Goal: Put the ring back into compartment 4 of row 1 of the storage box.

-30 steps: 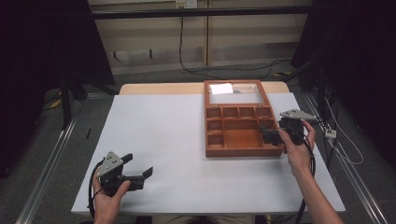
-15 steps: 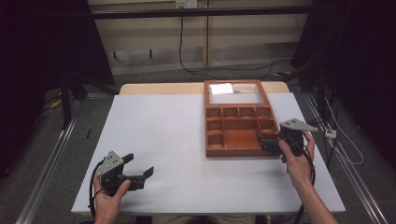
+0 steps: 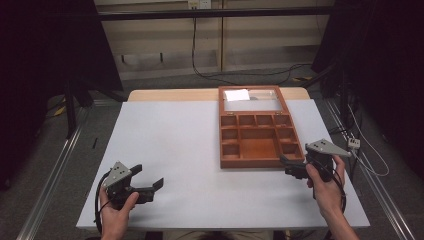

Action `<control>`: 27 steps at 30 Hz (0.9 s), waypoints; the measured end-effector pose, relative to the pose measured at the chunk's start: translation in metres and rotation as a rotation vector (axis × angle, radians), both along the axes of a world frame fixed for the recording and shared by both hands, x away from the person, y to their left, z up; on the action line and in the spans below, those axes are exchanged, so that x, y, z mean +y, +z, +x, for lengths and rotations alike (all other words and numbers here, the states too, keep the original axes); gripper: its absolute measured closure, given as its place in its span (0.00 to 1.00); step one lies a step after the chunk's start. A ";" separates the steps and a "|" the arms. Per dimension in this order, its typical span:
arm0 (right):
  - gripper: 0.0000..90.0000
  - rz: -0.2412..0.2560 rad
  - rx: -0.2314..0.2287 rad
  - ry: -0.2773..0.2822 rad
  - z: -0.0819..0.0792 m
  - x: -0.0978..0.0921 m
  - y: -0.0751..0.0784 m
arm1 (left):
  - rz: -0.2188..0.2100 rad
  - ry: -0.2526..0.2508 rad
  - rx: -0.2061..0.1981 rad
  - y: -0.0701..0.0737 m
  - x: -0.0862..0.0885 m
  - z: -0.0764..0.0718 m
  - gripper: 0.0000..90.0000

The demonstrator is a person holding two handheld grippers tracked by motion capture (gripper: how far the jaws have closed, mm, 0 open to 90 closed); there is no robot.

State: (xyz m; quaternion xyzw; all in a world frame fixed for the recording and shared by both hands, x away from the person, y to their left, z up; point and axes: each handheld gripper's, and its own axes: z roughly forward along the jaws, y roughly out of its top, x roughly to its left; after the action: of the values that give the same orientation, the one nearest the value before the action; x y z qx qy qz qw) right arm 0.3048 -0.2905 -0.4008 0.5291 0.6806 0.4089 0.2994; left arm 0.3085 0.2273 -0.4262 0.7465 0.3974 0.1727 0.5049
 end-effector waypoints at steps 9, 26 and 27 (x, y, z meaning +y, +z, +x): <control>0.05 0.007 -0.001 -0.004 -0.022 -0.004 -0.007 | -0.009 0.012 0.000 0.000 0.000 0.000 0.06; 0.06 -0.001 -0.009 0.003 -0.045 -0.004 -0.034 | -0.010 0.023 -0.012 0.003 0.003 -0.002 0.07; 0.06 0.002 -0.002 0.006 -0.045 -0.004 -0.035 | -0.010 0.021 -0.013 0.004 0.004 -0.002 0.07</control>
State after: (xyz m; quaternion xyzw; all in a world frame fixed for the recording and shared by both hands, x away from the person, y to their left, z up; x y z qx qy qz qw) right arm 0.2603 -0.2944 -0.4359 0.5270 0.6815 0.4110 0.2981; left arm 0.3069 0.2309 -0.4225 0.7386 0.4031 0.1809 0.5092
